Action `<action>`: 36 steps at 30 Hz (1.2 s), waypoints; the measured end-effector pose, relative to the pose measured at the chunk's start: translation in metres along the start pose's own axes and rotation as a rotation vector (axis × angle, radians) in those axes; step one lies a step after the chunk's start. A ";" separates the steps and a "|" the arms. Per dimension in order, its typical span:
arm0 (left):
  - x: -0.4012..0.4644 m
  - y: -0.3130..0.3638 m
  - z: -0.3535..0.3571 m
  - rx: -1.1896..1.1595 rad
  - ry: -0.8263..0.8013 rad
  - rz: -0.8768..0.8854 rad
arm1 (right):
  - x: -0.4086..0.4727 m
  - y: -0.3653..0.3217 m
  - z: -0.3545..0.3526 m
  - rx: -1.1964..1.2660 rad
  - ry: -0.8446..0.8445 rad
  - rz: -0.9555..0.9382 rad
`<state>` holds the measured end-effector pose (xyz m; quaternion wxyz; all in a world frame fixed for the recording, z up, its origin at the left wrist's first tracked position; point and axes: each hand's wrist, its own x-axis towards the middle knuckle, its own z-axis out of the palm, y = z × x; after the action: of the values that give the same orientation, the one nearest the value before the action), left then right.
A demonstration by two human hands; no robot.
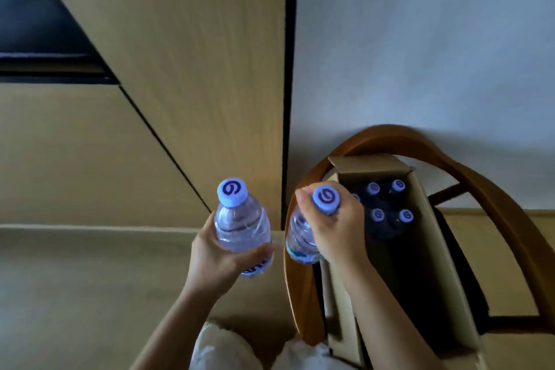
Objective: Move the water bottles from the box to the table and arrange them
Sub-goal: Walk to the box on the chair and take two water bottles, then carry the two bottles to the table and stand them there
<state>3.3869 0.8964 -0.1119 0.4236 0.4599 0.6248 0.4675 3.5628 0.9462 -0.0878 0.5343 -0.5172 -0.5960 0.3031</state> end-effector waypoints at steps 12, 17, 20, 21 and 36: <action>-0.034 -0.031 -0.243 -0.081 0.407 -0.044 | -0.046 -0.116 0.253 0.158 -0.427 -0.121; -0.064 -0.047 -0.353 -0.083 0.634 -0.040 | -0.083 -0.171 0.366 0.237 -0.631 -0.200; -0.086 -0.059 -0.408 -0.093 0.781 -0.044 | -0.109 -0.200 0.429 0.281 -0.764 -0.238; -0.090 -0.063 -0.423 -0.099 0.819 -0.048 | -0.115 -0.207 0.447 0.295 -0.796 -0.249; -0.047 -0.129 -0.693 -0.010 1.295 -0.206 | -0.153 -0.302 0.781 0.347 -1.232 -0.391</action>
<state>2.7088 0.6981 -0.0917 0.0067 0.0213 0.7921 0.6100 2.7159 0.8667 -0.0524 0.2169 -0.0388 -0.8175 0.5321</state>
